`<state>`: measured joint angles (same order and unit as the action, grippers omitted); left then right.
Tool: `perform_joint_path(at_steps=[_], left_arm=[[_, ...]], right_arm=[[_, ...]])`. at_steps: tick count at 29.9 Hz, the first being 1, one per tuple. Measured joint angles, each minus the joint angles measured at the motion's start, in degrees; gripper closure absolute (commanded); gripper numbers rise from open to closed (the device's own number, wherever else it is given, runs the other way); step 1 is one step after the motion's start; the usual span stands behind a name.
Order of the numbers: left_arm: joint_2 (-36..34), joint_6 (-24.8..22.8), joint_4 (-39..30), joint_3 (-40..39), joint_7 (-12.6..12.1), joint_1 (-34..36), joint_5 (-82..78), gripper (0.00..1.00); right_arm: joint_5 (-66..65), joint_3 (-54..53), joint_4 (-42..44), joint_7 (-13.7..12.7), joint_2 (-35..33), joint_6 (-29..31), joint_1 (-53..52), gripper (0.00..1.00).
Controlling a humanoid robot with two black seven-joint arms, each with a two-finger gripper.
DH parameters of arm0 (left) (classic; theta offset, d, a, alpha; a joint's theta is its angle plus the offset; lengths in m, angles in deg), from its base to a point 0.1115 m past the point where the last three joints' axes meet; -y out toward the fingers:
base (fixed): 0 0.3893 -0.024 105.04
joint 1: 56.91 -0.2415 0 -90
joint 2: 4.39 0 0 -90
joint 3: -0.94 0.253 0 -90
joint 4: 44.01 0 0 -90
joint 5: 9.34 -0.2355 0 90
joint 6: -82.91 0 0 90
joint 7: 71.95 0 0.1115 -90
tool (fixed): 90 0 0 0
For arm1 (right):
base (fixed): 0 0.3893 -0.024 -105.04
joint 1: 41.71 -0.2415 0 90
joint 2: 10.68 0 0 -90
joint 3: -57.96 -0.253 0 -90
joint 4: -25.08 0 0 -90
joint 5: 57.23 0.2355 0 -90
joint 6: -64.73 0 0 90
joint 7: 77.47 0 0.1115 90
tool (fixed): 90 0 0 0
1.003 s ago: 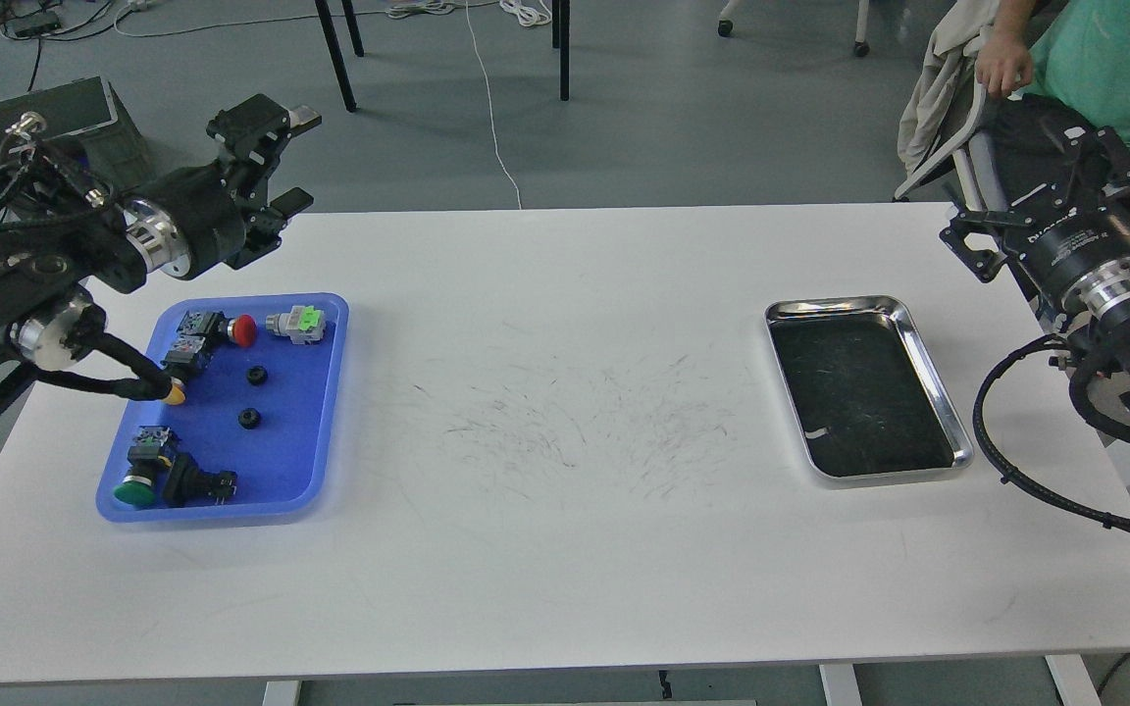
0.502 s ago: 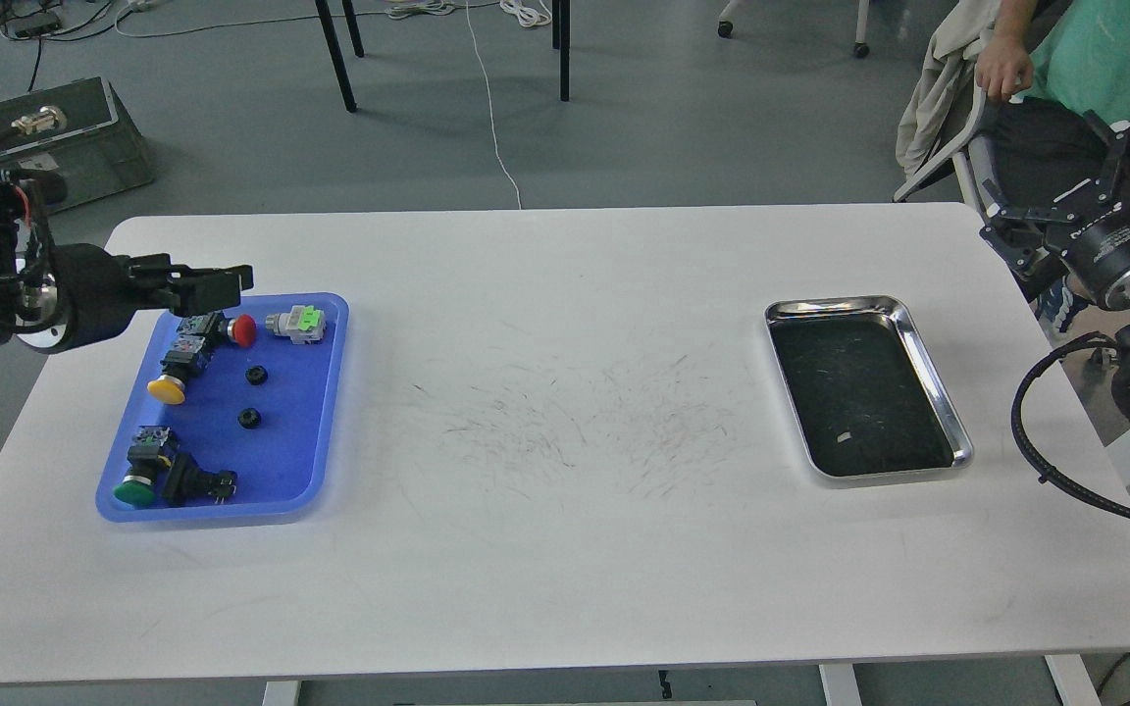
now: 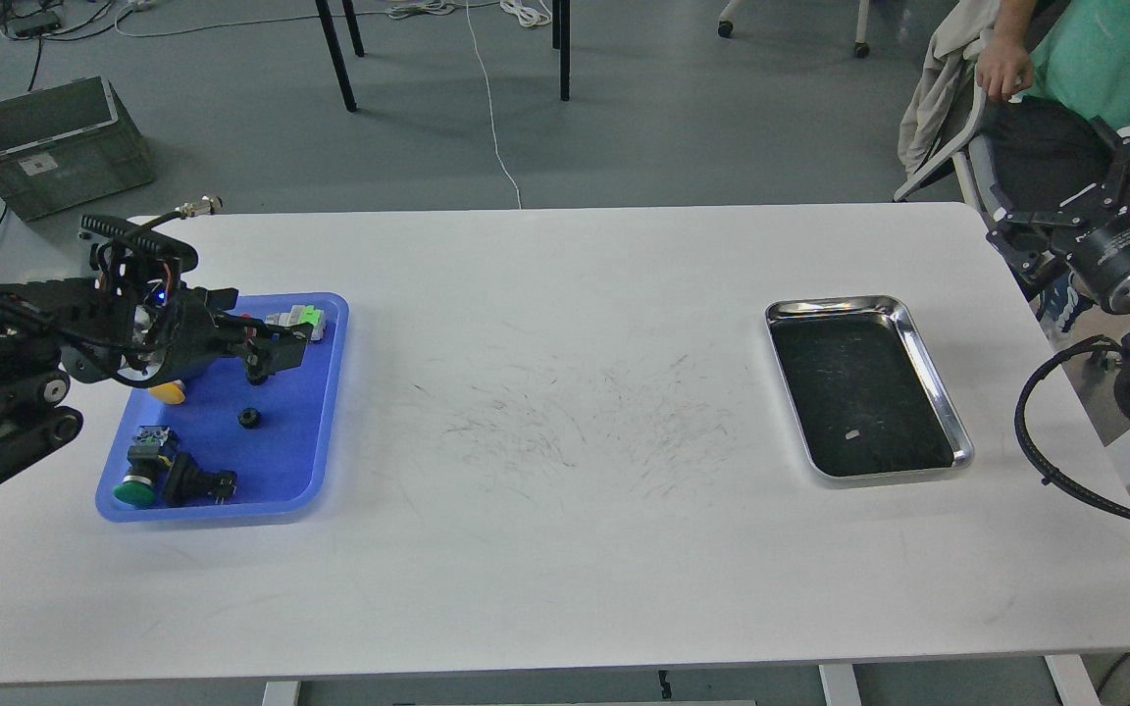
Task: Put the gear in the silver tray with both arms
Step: 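Lower the left gripper and grasp a small black gear in the blue tray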
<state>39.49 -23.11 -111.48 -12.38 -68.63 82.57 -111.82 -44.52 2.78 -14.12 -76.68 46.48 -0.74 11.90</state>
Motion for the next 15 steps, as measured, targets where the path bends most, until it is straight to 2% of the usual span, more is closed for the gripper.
perform_joint_path(at_steps=[15], left_arm=[[6.9,7.4,13.7,7.3,1.7,-2.5,1.0,0.08]], right_arm=[[0.0,0.0,0.0,0.0,0.0,-0.1,0.3,0.01]])
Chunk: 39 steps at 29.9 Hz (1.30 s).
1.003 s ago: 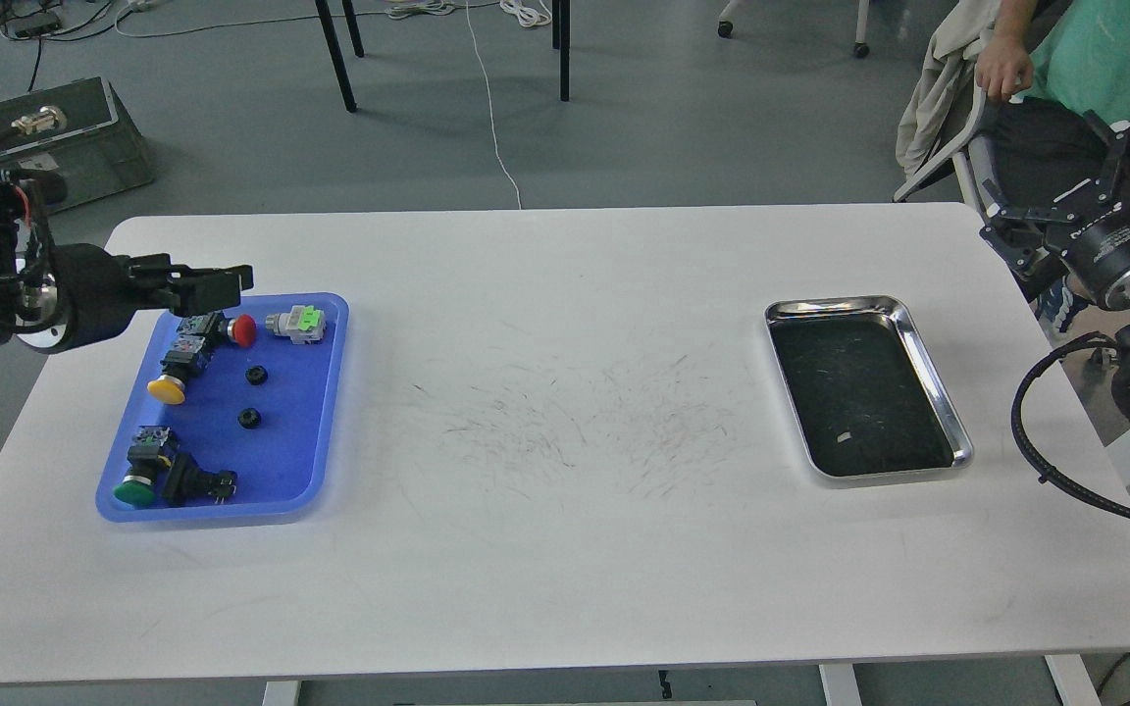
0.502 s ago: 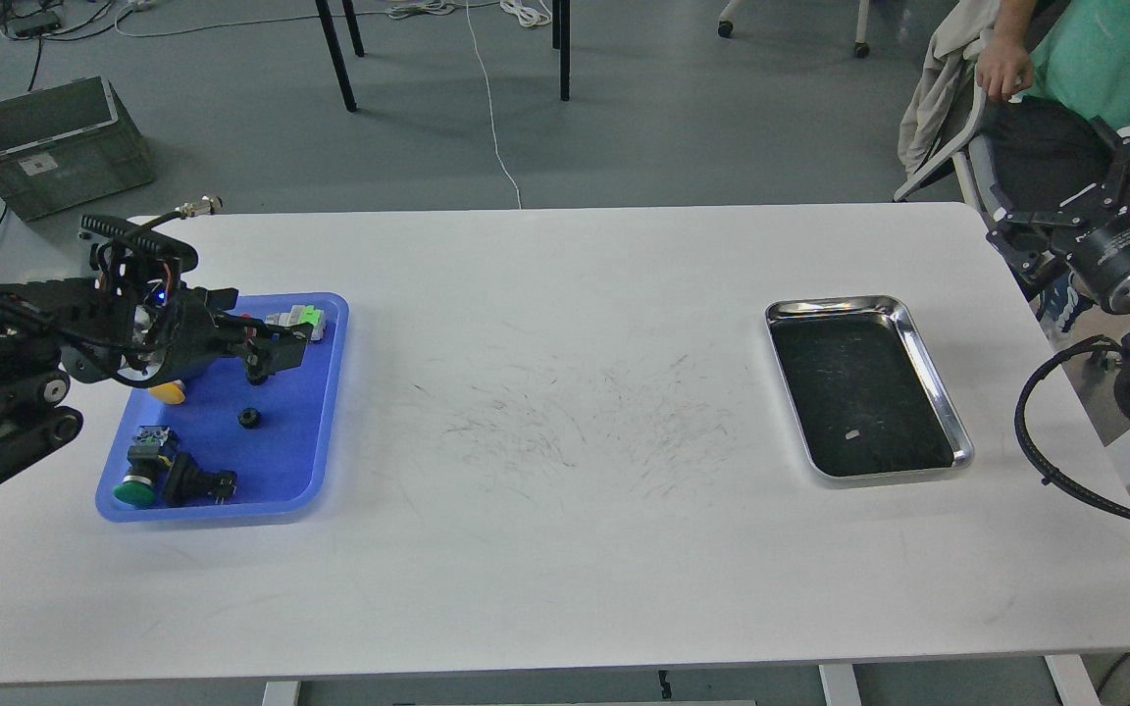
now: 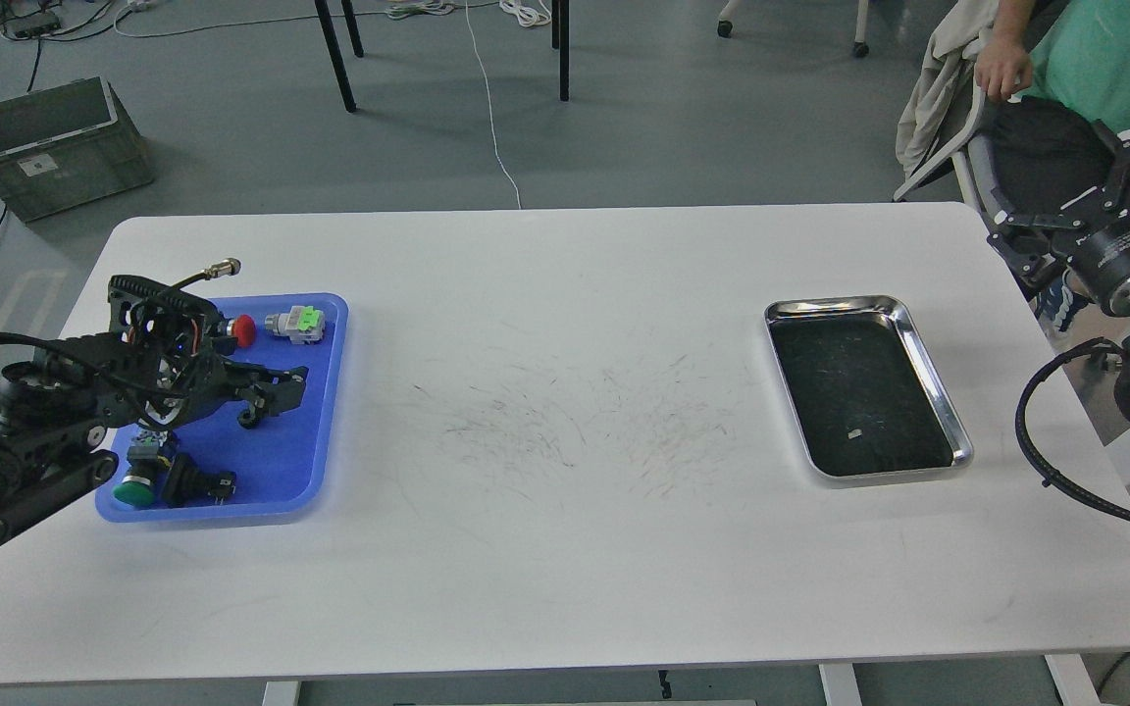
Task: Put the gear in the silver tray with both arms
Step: 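Lower the left gripper and grasp a small black gear in the blue tray, then lift the black gear out of the blue tray with the left gripper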
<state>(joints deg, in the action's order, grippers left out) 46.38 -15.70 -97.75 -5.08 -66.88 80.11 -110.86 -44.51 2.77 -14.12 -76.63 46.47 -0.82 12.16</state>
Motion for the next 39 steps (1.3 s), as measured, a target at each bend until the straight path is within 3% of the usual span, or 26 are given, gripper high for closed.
perform_joint_path(at_steps=[8,15,19,35,39], left_arm=[[2.6,1.1,5.0,0.0,1.3,-0.9,0.2,0.15],[5.0,1.3,8.5,0.1,2.1,-0.9,0.2,0.32],[5.4,1.3,9.9,0.1,2.3,-1.0,0.2,0.49],[5.5,1.0,11.4,0.2,2.5,-1.0,0.3,0.68],[5.6,1.0,11.8,0.2,2.8,-1.6,0.3,0.77]], right_arm=[[-0.1,0.1,0.0,0.0,0.1,0.0,0.0,0.01],[-0.1,0.3,0.0,0.0,0.1,0.1,0.0,0.01],[-0.1,0.3,0.0,0.0,0.1,0.1,0.1,0.01],[-0.2,0.3,-0.1,0.0,0.2,0.1,0.2,0.01],[-0.2,0.3,0.0,0.0,0.1,0.1,0.2,0.01]])
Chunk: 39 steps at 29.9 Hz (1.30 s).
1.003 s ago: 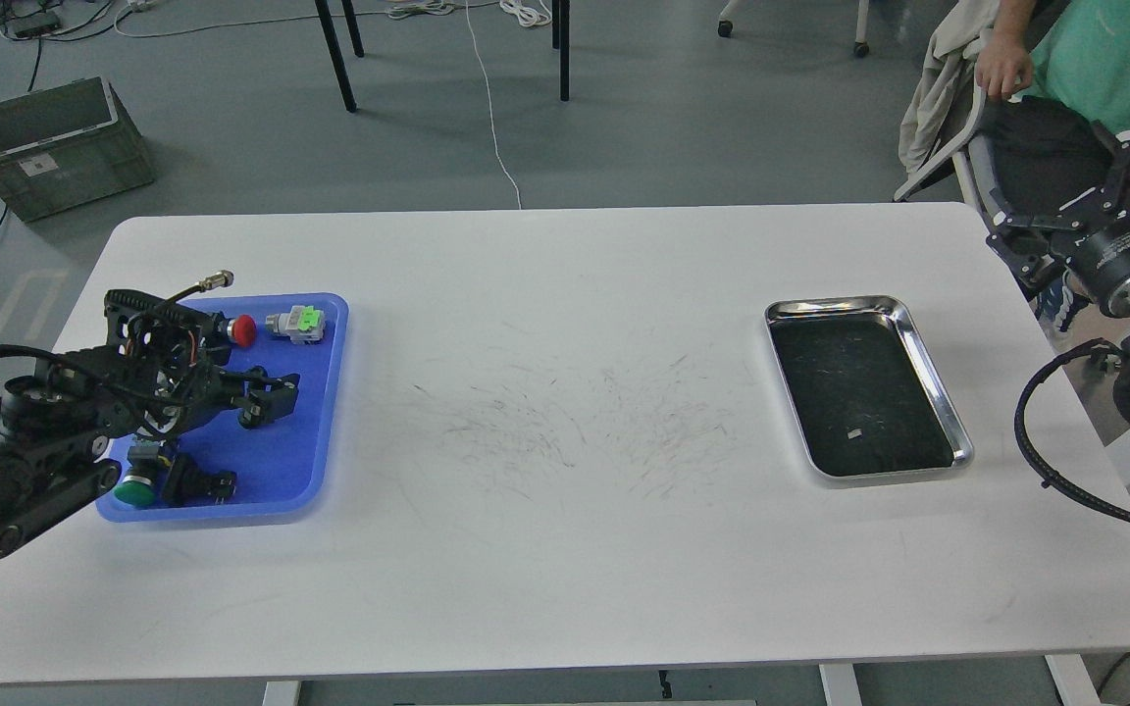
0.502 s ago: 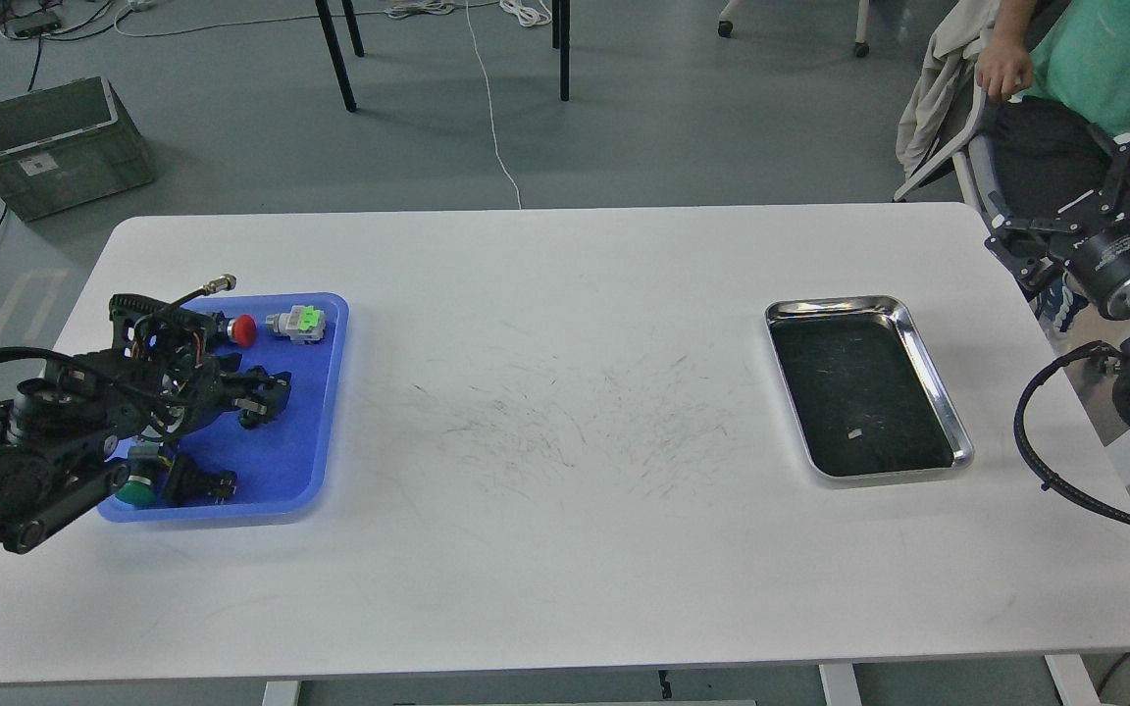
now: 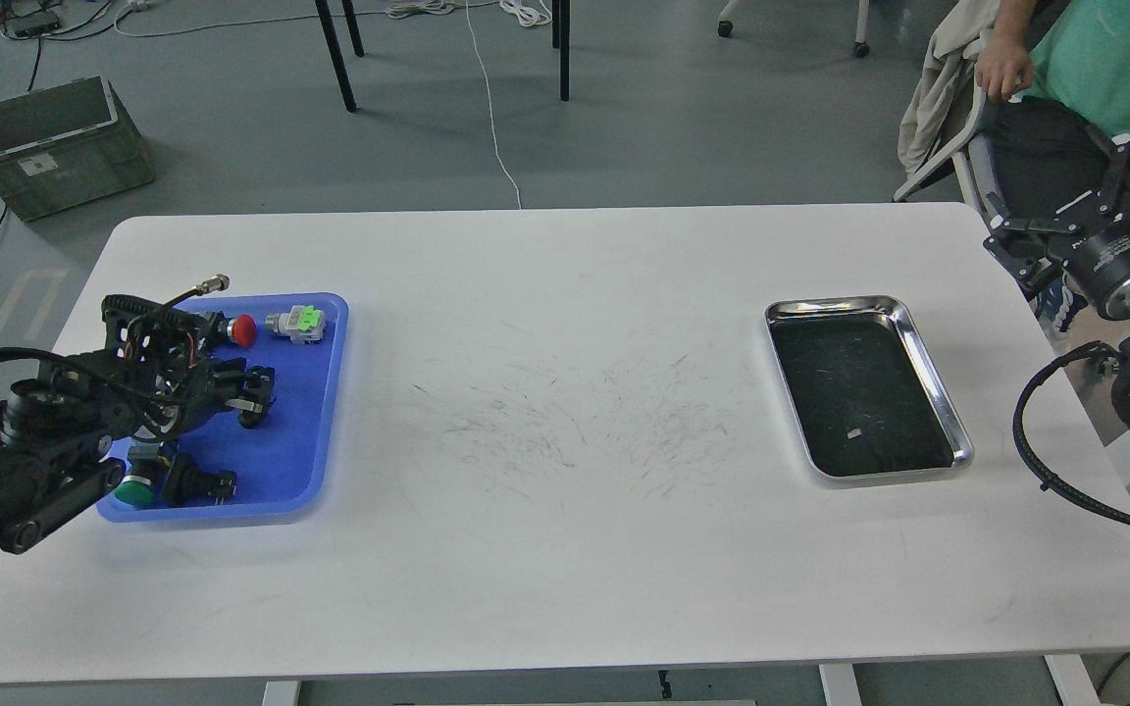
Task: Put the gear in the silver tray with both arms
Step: 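Lift the black gear out of the blue tray with the left gripper, then carry the black gear toward the table center with the left gripper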
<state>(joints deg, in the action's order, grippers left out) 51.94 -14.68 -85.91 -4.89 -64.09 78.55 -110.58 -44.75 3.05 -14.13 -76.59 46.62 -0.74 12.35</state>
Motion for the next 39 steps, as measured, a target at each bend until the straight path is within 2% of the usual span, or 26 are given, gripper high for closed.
perform_joint_path(at_steps=[4,15,19,26,28,32,39], left_arm=[[0.0,0.0,0.0,0.0,0.2,-0.4,0.0,0.89],[-1.5,-0.4,-1.7,-0.1,0.8,0.7,-0.1,0.92],[-5.6,-1.1,-5.5,-0.4,0.8,4.5,0.0,0.92],[-13.1,-4.4,-17.2,-0.8,-0.1,12.2,2.2,0.92],[-13.5,-5.1,-21.3,-1.0,-1.6,14.8,2.9,0.92],[-12.1,-5.5,-27.4,-1.2,-6.4,18.2,3.9,0.92],[3.6,-5.6,-29.1,-1.0,-12.8,19.2,4.4,0.92]], right_arm=[[0.0,0.3,0.0,0.0,0.0,0.0,0.0,0.01],[0.0,1.0,0.0,0.0,-0.1,0.0,0.1,0.01],[0.0,1.0,0.0,0.0,-0.1,0.0,0.0,0.01],[0.0,1.0,0.0,0.0,-0.1,0.1,-0.4,0.01],[0.0,1.0,0.0,0.0,-0.1,0.1,-0.4,0.01],[0.0,1.0,0.0,0.0,-0.6,0.0,-0.2,0.01],[0.0,1.1,1.9,0.0,-1.7,0.0,-0.1,0.01]])
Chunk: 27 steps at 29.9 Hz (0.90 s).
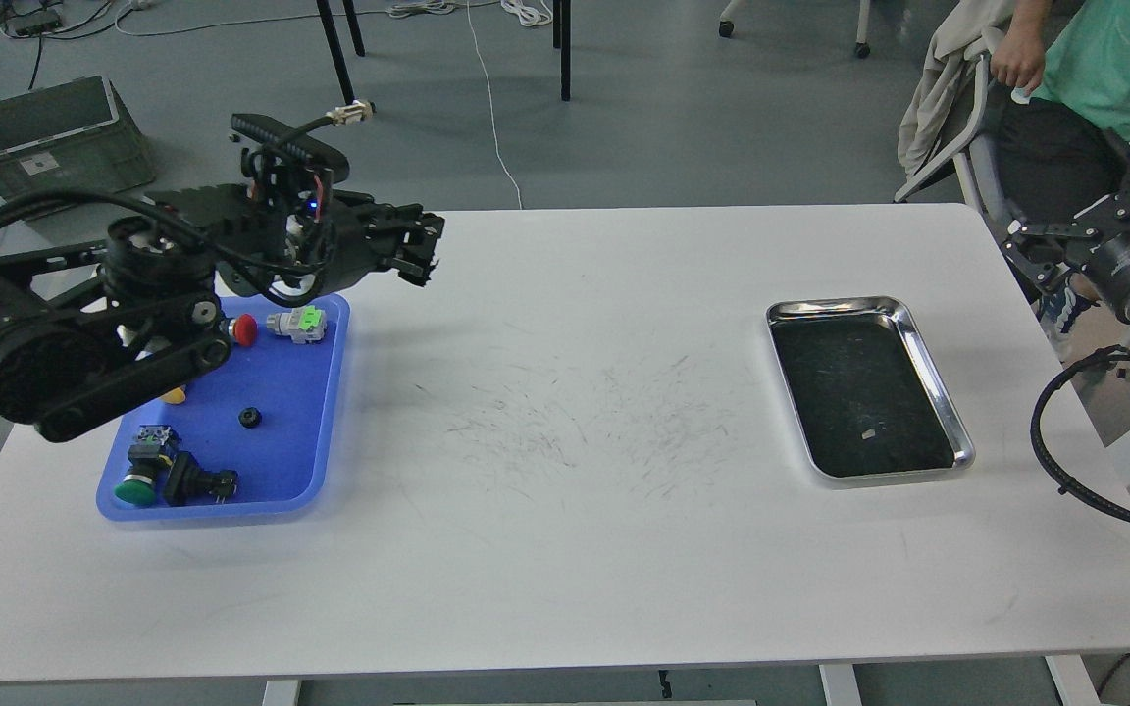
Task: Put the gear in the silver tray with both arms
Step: 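Carry the black gear toward the table center with the left gripper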
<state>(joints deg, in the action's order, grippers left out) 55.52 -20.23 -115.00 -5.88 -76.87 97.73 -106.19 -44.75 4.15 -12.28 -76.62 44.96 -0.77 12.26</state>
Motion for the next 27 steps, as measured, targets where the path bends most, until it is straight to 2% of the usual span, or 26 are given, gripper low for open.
perform_joint_path(at_steps=[5,12,18,27], left_arm=[[13.3,0.1,3.4,0.7,-3.3,-1.4,-0.2,0.92],[28.4,0.4,13.9,1.0,-3.9,-4.9,-0.9,0.92],[30.0,1.2,21.7,3.8,-3.7,-6.6,-0.9,0.91],[30.1,2.2,19.6,7.2,-4.1,-7.4,-0.9,0.91]], right_arm=[[0.0,0.1,0.7,-0.2,-1.0,0.2,0.1,0.01],[0.0,0.1,0.8,-0.3,-1.8,0.2,0.4,0.01],[0.0,0.1,0.8,-0.2,-1.8,0.1,0.7,0.01],[0.1,0.0,0.8,-0.1,-2.3,0.1,0.8,0.01]])
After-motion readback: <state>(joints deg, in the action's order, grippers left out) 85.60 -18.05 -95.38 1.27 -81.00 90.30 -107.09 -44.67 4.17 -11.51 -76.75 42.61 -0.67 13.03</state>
